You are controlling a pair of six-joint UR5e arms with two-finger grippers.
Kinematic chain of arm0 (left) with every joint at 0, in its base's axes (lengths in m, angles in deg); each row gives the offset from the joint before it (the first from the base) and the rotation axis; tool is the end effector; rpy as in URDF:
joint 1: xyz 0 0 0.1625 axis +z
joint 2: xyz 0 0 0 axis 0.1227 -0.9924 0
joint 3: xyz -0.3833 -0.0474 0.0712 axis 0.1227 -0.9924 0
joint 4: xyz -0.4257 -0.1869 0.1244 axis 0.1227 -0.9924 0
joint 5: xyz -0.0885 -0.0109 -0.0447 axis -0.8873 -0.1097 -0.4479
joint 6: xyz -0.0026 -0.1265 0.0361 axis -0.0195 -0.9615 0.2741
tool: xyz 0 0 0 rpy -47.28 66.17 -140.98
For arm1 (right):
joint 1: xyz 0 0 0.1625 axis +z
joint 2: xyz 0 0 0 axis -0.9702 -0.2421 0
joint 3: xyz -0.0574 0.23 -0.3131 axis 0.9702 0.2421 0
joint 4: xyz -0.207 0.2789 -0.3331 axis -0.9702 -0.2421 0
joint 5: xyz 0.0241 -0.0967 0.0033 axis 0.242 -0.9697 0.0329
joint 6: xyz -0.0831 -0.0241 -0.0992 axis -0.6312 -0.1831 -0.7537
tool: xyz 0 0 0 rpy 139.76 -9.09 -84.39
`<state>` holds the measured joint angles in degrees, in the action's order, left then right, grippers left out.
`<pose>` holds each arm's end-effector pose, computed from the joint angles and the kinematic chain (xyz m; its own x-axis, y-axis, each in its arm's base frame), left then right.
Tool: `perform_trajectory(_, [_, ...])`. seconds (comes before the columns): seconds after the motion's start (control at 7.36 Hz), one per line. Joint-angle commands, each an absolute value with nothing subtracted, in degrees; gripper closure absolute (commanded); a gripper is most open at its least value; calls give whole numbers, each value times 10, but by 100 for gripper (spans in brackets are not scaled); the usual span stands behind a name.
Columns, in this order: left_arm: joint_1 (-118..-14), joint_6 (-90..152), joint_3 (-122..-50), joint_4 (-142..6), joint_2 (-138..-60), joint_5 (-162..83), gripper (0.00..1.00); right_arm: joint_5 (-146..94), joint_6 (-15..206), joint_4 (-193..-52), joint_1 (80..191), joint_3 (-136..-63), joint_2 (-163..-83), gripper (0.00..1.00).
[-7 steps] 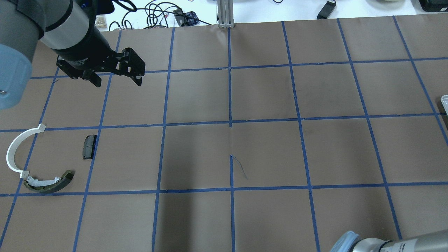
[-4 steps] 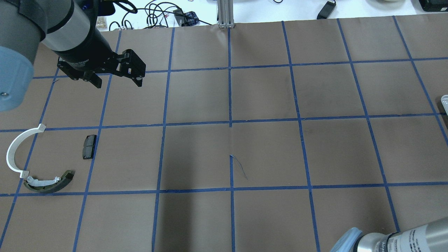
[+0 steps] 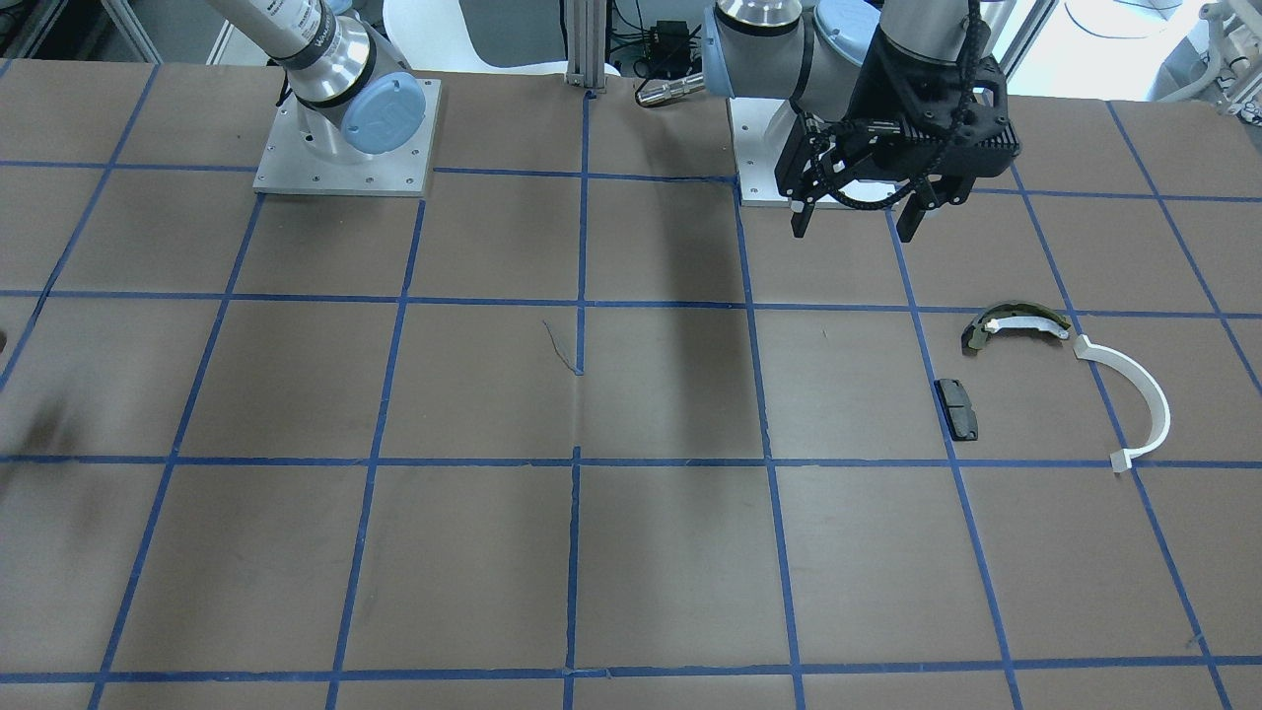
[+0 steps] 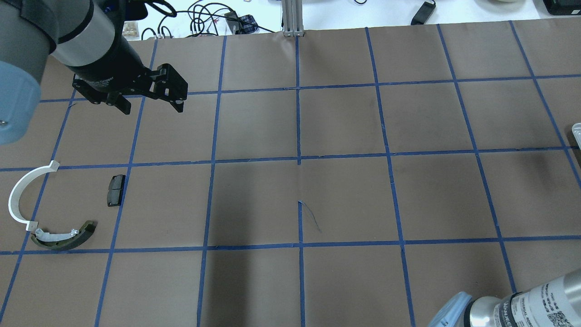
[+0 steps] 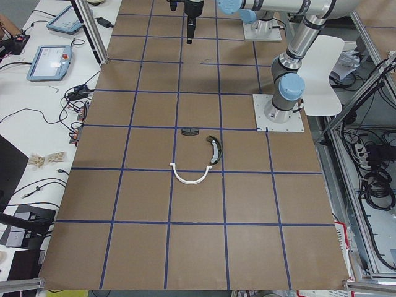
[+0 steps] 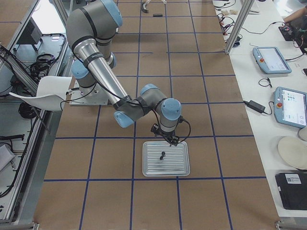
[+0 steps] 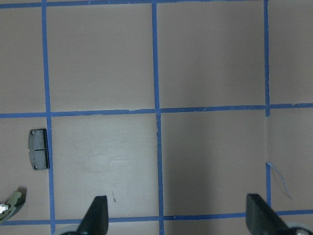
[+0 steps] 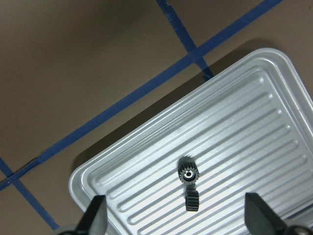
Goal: Place bearing gear from tray to pile
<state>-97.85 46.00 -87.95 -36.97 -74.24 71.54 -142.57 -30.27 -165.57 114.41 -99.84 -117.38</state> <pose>-0.1421 -0.5398 0.4538 -0.9998 0.0199 0.0099 0.0184 0.9914 -0.1298 -0.4533 -0.5191 0.1668 -0.5356 -0.8445 -0.0006 -0.8426 0.5344 0.0666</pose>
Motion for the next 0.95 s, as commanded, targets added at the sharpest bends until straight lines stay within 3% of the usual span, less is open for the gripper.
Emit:
perform_trajectory(0.0, [-977, 460, -880, -372, -741, 715, 0, -1412, -349, -1713, 1141, -998, -1131, 7])
perform_trajectory(0.82, [-970, 460, -884, -372, -737, 714, 0, -1412, -401, -1739, 1141, -997, -1096, 26])
